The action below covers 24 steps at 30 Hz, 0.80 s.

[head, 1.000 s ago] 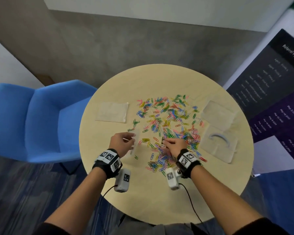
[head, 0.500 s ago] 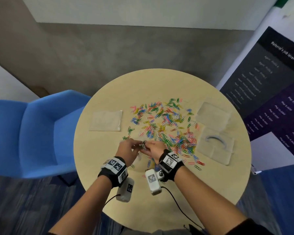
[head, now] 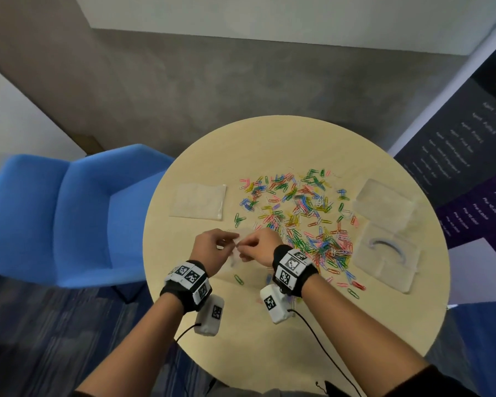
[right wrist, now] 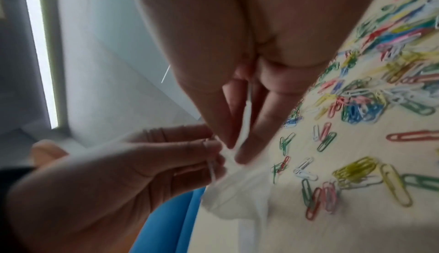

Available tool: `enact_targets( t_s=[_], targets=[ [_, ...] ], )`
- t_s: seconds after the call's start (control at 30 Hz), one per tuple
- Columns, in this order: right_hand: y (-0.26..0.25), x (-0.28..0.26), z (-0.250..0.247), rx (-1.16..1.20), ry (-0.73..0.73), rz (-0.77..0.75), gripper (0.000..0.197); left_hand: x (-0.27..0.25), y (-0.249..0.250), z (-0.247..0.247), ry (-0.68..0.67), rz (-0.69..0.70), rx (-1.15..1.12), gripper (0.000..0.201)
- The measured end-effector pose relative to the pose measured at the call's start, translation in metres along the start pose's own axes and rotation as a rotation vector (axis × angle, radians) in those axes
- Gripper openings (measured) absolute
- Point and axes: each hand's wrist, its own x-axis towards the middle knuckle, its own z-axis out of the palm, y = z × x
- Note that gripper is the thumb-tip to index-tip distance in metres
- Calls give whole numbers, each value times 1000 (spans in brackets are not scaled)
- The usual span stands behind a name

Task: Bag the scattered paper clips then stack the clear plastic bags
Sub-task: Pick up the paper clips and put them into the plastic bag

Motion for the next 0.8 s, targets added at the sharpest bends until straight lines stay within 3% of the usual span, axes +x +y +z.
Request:
enact_targets(
  t_s=[0.07,0.13,0.17,0.23,0.3,0.4,0.5,0.6,0.8],
  targets=[
    [1,-1,1,-18,107,-116,10,2,-5,-8,37,-5,13,24],
    [11,-6,4,-181,154,-252,14,5,-12,-20,95,-20,18,24],
    [21,-10,10,-380,67,-328,19,7,-14,-26,128,-36,15,23],
    [49,-18,29,-917,-253,-480,38,11,-18,-38,183,-68,7,23],
    [77,-23,42,-1266,-451,-614,59,13,-19,-45,207,-84,-3,23],
    [100,-23,33,-1421,-423,-584,86,11,-19,-47,205,-81,-10,24],
    [110,-23,0,-1463,-383,-455,100,7,-19,-42,189,-82,-17,24],
    [119,-33,-24,-1442,-365,-383,91,4,-17,-32,160,-76,-15,24],
    [153,-37,-38,-1293,-179,-524,38,4,-5,-6,94,-61,-20,22]
  ],
)
